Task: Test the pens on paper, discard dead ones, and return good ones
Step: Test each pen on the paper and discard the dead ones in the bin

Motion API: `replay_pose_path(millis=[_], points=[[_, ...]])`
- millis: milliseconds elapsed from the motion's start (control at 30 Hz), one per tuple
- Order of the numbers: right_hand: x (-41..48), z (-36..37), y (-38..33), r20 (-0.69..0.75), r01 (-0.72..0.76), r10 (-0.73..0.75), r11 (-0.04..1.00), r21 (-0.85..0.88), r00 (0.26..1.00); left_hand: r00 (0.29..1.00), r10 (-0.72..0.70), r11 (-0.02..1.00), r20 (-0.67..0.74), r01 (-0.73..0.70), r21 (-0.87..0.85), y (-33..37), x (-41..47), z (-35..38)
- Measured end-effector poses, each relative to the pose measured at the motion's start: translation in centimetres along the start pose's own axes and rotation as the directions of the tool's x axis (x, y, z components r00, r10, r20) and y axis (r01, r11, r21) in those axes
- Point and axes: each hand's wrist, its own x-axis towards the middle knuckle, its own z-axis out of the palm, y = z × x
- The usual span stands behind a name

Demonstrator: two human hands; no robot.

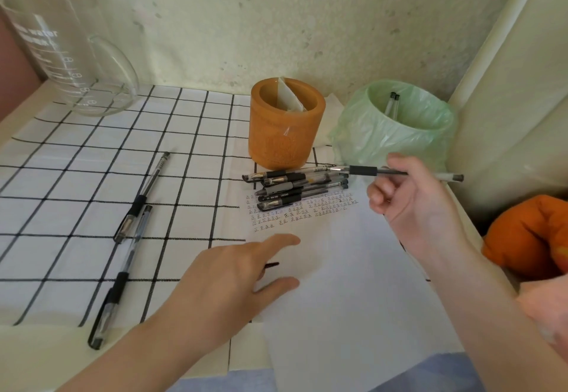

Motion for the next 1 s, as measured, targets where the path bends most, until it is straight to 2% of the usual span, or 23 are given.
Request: replay_pose_path(millis=[133,200,300,400,600,700,1000], points=[[0.5,-0.6,0.2,0.192,-0.075,0.103,0.986,-0.150,0.976,0.996,0.060,0.990,0.066,-0.068,0.120,-0.5,0.2,0.9],[0.9,-0.7,0.9,0.138,-0.070,0.102,0.973,-0.220,0.985,0.994,0.056,0.987,0.098,-0.070,0.145,-0.9,0.3,1.1],[2.0,-1.2,2.2,-0.048,0.069,-0.102,0.890,-0.450,0.994,0.993,0.044,0.985,0.112,-0.062,0.160,-0.9,0.4,1.0],[2.9,-1.5,3.7,-0.086,0.152,-0.237,0.822,-0.550,0.968,0.994,0.038,0.985,0.102,-0.054,0.161,-0.8,0.4,1.0],[3.8,-1.7,5.8,-0.123,0.245,-0.391,0.760,-0.602,0.912,0.995,0.035,0.983,0.097,-0.052,0.174,-1.0,0.4,1.2],[3.8,-1.7,6.1,-0.112,0.250,-0.413,0.722,-0.645,0.904,0.995,0.034,0.986,0.092,-0.048,0.161,-1.0,0.4,1.3],[3.9,-1.8,6.3,-0.089,0.276,-0.433,0.706,-0.652,0.897,0.997,0.028,0.988,0.074,-0.038,0.148,-1.1,0.3,1.2]])
